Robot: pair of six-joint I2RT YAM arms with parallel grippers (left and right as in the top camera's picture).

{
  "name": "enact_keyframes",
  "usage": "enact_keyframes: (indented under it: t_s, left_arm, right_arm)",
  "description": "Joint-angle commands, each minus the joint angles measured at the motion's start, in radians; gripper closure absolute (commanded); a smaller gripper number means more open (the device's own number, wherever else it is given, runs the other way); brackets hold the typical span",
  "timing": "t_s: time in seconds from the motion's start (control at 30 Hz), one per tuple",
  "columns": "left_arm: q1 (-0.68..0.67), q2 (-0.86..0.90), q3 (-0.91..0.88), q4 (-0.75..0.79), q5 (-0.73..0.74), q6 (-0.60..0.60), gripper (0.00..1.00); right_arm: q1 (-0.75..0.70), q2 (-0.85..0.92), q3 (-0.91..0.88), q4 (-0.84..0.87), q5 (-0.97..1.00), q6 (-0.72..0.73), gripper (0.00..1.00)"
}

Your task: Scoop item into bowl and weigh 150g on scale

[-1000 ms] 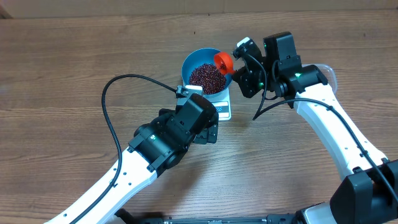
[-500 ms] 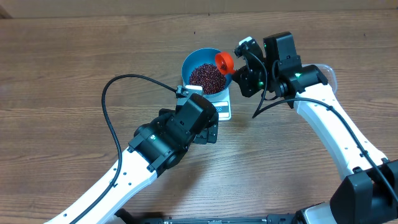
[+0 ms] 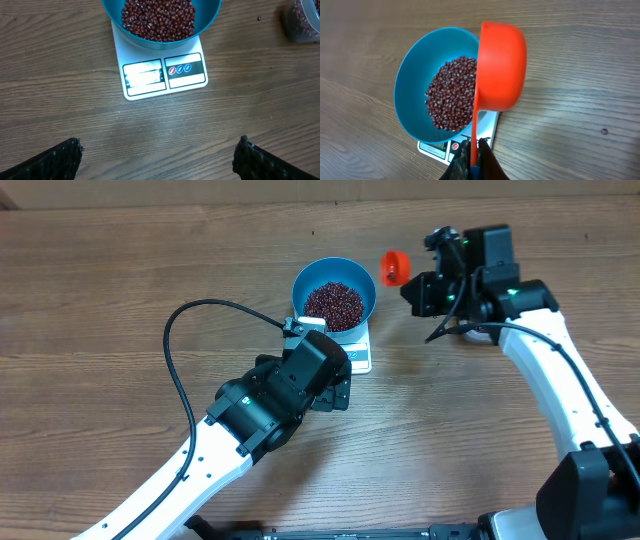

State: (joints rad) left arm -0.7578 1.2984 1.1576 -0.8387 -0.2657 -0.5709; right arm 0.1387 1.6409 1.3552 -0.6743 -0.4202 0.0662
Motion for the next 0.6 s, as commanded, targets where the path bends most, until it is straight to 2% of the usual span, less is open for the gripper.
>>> enact_keyframes:
  t_s: [0.0, 0.57]
  left_arm:
    - [-0.002, 0.004, 0.003, 0.001, -0.01, -0.013, 0.01]
    - [-0.002, 0.004, 0.003, 0.001, -0.01, -0.013, 0.0]
  right_arm:
    - [-0.04, -0.019, 0.026, -0.001, -0.074, 0.016, 0.96]
    - [-0.067, -0.018, 0.026, -0.024, -0.087, 0.016, 0.96]
